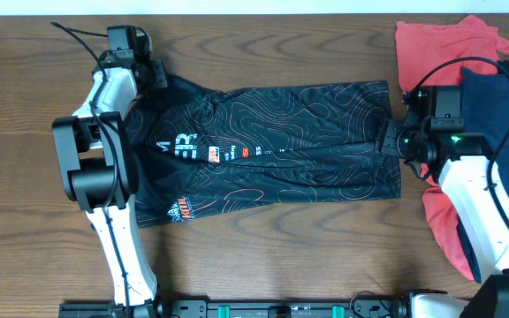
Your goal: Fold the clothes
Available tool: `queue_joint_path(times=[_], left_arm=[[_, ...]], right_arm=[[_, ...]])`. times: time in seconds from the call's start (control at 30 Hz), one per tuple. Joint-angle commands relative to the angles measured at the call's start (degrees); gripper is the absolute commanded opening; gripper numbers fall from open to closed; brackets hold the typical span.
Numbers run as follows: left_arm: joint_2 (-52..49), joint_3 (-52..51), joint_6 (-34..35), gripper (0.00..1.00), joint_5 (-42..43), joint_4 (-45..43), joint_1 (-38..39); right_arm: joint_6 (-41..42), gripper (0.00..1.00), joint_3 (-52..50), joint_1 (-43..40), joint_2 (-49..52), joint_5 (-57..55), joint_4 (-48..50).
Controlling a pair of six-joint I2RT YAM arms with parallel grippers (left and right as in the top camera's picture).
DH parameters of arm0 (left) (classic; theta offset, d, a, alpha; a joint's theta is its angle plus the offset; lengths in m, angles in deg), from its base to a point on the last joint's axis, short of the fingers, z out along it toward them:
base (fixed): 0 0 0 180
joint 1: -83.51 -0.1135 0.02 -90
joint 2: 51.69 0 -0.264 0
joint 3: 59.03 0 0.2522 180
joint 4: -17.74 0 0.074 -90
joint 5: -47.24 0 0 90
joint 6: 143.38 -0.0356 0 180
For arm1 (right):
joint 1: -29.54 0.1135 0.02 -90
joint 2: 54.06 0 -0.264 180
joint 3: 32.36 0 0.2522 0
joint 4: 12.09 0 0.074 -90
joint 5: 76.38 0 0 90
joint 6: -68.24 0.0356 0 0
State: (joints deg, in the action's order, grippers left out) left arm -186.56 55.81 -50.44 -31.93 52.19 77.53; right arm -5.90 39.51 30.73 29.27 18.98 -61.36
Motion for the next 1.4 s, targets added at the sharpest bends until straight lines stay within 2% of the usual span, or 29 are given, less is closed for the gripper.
queue_joint_path(times=[0.0, 0.2, 0.3, 0.47, 0.67, 0.9, 1.13, 1.2, 1.37], left_arm=[[0.59, -0.33, 1.03, 0.05, 0.68, 2.99, -0.24], [7.26, -0.33, 5.42, 0.06, 0.70, 9.16, -1.16], [10.38, -0.33, 5.53, 0.06, 0.70, 13.42, -1.18], [12.28, -0.33, 5.53, 0.06, 0.68, 19.41, -1.18], [12.28, -0.35, 5.51, 0.06, 0.68, 23.87, -1.18], [12.28, -0.35, 5.51, 0.06, 0.68, 25.05, -1.18], [12.28, -0.35, 5.51, 0.06, 0.63, 25.97, -1.18], [12.28, -0.35, 5.51, 0.06, 0.63, 26.03, -1.18], [12.28, -0.35, 5.51, 0.06, 0.42, 26.27, -1.18]], right_arm=[[-1.38, 0.57, 0.07, -0.39, 2.34, -1.03, 1.03], [-4.57, 0.57, 0.07, -0.61, 7.74, -1.09, 8.50], [-5.66, 0.58, 0.07, -0.94, 10.67, -1.95, 17.64], [-10.23, 0.68, 0.07, -1.20, 16.90, -2.56, 34.07], [-10.19, 0.71, 0.26, -2.19, 26.34, -2.54, 46.10], [-10.84, 0.71, 6.93, -3.06, 36.44, -2.08, 45.88], [-10.80, 0.70, 14.27, -2.89, 41.72, -2.05, 40.24], [-10.82, 0.67, 14.29, -2.73, 41.88, -2.12, 38.71], [-10.78, 0.51, 14.29, -2.69, 41.88, -1.81, 35.80]])
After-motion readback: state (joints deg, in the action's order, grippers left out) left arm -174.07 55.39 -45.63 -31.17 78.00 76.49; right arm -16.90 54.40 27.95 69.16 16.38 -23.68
